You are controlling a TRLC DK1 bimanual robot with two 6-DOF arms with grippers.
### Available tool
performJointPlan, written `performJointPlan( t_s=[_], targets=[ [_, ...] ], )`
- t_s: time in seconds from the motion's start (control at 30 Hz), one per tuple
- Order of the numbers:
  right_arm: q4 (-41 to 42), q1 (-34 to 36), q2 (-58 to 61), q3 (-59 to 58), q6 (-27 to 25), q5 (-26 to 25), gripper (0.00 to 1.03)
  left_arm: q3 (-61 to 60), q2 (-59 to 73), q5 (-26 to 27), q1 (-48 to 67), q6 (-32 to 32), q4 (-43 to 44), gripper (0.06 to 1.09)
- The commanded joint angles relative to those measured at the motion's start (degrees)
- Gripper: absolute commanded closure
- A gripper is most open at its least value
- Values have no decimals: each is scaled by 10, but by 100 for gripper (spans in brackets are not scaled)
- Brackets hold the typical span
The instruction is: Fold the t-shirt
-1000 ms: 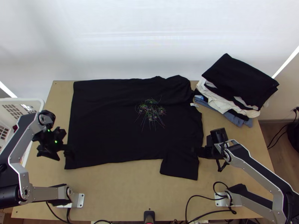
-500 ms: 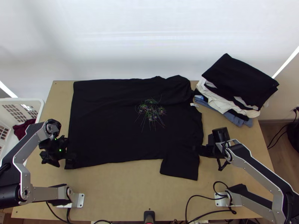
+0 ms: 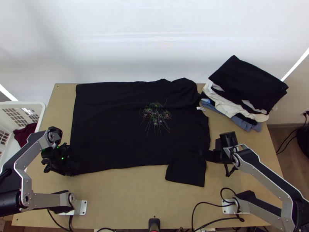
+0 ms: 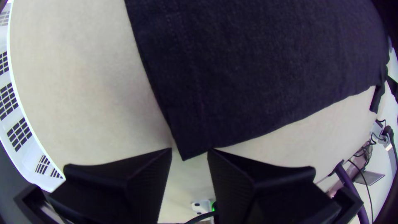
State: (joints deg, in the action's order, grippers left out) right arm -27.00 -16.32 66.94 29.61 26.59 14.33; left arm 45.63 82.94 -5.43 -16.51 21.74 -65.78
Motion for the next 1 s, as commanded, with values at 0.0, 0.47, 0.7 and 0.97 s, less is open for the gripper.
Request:
performJointPlan(
  t_s=[0.0, 0.47, 0.7, 0.97],
  targets=[
    [1, 4, -12, -11, 7, -4, 100, -14, 5, 4, -3, 13, 13, 78],
    [-5, 41, -66, 5, -3, -17, 100, 48, -38, 60, -26, 3, 56, 104],
    [-26, 48, -116, 29, -24, -35, 100, 102, -66, 109, -37, -39, 63, 104],
    [-33, 52, -140, 123, -24, -47, 100, 164, -86, 164, -46, -151, 123, 104]
  ],
)
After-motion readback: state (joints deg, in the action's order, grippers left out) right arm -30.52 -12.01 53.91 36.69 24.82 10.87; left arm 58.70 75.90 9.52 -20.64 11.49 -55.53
